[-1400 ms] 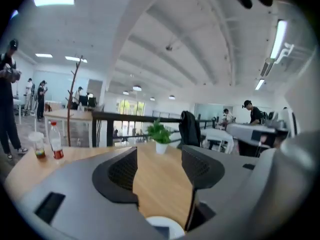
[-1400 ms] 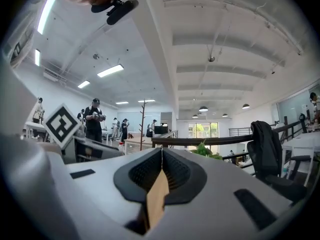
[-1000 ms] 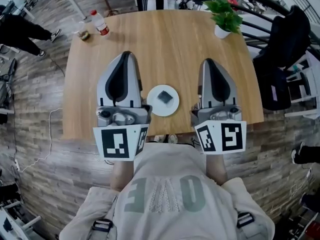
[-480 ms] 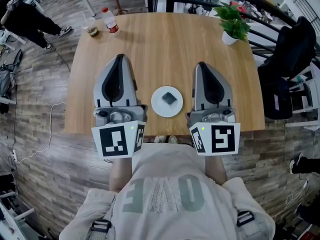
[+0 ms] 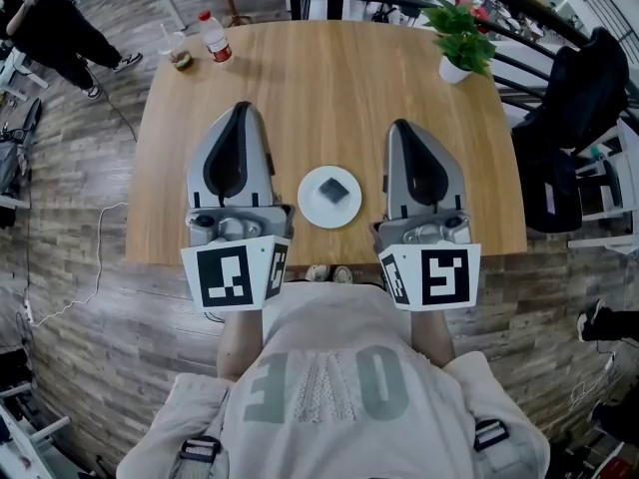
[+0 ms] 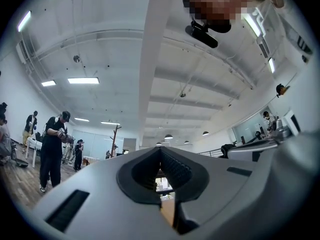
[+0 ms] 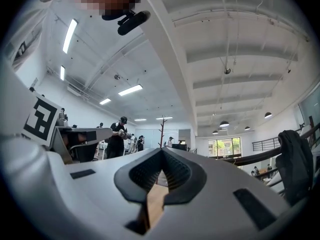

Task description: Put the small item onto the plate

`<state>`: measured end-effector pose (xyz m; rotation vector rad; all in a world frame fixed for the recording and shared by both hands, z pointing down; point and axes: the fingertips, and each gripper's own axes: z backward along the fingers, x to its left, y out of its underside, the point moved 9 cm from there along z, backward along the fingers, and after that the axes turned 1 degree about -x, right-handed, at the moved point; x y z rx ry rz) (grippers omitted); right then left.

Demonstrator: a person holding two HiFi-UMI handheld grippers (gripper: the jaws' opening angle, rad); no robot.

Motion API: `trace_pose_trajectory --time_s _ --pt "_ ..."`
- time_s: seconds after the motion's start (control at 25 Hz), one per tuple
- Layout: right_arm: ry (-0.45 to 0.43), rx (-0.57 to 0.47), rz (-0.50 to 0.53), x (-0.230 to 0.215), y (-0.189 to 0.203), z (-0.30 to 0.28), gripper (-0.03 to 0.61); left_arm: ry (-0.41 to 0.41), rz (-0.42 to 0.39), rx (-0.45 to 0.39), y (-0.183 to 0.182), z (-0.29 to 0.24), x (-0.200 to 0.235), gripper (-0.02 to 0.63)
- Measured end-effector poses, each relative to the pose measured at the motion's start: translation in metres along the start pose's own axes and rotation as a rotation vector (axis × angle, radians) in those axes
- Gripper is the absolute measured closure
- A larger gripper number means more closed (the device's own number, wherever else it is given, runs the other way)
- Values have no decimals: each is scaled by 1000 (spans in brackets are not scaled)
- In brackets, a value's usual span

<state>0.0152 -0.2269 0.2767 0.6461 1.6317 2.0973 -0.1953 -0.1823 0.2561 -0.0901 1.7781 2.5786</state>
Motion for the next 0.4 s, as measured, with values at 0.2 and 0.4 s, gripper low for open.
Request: trace_pose_trajectory --time_s 0.2,0.4 --pt "5 9 1 -4 2 1 561 -1 12 15 4 0 0 606" --pt "8 21 4 -7 5 -2 561 6 15 33 8 -5 2 606"
